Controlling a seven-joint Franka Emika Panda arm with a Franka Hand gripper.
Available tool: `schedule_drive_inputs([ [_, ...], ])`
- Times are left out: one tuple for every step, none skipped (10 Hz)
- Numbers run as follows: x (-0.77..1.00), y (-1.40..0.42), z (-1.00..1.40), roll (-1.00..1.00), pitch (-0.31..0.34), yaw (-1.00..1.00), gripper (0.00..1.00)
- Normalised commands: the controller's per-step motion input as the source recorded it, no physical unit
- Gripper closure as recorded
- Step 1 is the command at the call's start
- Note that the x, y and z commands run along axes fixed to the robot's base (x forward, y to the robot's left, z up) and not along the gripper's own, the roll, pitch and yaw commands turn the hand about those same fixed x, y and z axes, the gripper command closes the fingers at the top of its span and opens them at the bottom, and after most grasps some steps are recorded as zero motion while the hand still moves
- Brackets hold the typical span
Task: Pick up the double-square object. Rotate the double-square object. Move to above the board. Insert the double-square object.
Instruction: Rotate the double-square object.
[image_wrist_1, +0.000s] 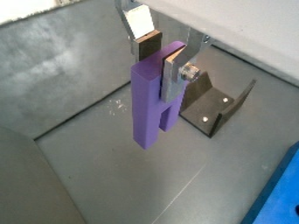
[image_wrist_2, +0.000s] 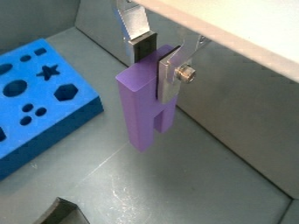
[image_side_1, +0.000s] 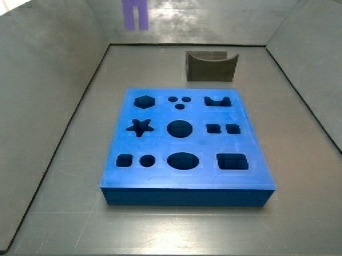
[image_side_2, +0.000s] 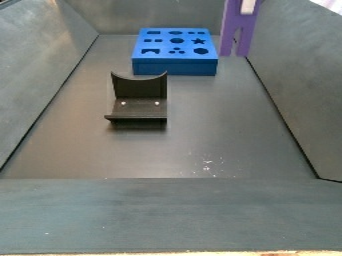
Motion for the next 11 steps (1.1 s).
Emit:
schedule_drive_inputs([
  [0.02,0.01,-1.0,0.02,-0.027,0.03,1.0],
  [0.02,0.01,-1.0,0.03,-0.037,0.02,1.0],
  [0.02,0.01,-1.0,0.04,-0.042,0.02,1.0],
  [0.03,0.01,-1.0,0.06,-0.041,0.01,1.0],
  [0.03,0.01,-1.0,0.06,-0.04,0.01,1.0],
  [0.03,0.01,-1.0,0.07,-0.038,0.01,1.0],
  [0.03,0.02,-1.0,0.08,-0.039,0.01,1.0],
  [0.03,0.02,-1.0,0.09,-0.039,0.01,1.0],
  [0.04,0.02,-1.0,0.1,-0.043,0.01,1.0],
  [0.04,0.02,-1.0,0.11,-0.044,0.01,1.0],
  [0.03,0.02,-0.86,0.12,-0.042,0.01,1.0],
])
